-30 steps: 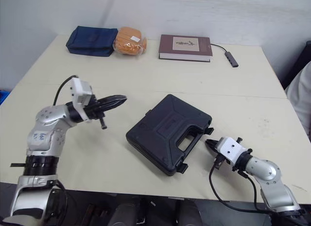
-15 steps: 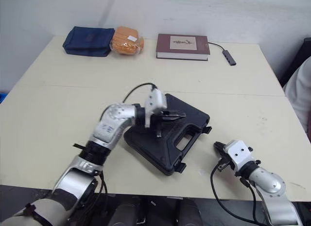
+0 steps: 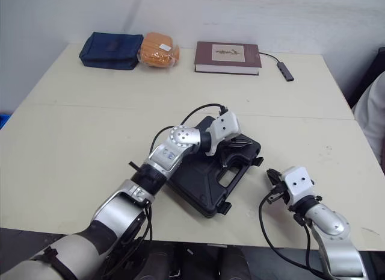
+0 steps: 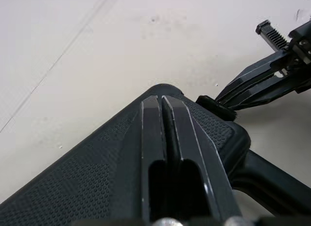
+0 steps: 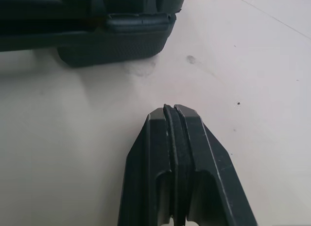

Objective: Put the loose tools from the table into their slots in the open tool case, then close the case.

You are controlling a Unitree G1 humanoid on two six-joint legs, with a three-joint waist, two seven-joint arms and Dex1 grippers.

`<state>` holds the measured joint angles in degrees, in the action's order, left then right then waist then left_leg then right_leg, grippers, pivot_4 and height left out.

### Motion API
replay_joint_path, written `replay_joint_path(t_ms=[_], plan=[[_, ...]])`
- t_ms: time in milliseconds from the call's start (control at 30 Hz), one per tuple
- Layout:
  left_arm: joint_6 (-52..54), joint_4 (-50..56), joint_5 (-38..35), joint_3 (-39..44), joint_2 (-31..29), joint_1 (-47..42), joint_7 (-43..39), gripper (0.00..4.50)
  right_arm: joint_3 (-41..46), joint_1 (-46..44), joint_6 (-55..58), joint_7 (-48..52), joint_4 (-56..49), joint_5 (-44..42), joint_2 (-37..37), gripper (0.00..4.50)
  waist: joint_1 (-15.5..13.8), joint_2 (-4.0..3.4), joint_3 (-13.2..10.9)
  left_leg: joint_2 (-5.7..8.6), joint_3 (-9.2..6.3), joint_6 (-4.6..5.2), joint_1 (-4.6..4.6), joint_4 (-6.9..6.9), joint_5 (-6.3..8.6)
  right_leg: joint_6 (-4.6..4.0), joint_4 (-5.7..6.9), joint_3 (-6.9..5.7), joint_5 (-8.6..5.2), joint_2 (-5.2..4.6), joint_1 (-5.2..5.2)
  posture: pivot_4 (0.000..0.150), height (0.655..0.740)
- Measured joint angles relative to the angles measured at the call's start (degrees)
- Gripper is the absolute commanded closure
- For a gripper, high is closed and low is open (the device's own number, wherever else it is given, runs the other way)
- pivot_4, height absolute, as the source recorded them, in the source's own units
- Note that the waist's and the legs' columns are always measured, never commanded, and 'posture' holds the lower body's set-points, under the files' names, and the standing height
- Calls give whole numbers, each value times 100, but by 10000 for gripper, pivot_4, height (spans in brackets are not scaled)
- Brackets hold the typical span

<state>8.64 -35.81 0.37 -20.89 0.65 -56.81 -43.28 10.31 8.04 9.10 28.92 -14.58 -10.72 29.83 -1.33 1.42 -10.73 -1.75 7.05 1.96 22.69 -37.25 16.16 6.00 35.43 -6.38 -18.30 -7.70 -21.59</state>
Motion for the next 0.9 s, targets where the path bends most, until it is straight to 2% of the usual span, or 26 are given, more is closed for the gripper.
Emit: replay_joint_path(t_ms=[500, 900], plan=[[-117, -29, 313, -98, 63, 224, 73, 44507, -154, -360, 687, -96, -532, -212, -287, 45000, -3, -25, 62, -6, -1, 15, -24, 5, 16, -3, -8, 13, -1, -11, 21, 1500, 7400], [-98, 148, 319, -77, -83, 340, -95, 44507, -349, -494, 258, 143, -269, 14, -295, 45000, 69, -38, 98, -15, 4, 11, -32, 8, 20, -6, -7, 14, -3, -3, 22, 1500, 7400]])
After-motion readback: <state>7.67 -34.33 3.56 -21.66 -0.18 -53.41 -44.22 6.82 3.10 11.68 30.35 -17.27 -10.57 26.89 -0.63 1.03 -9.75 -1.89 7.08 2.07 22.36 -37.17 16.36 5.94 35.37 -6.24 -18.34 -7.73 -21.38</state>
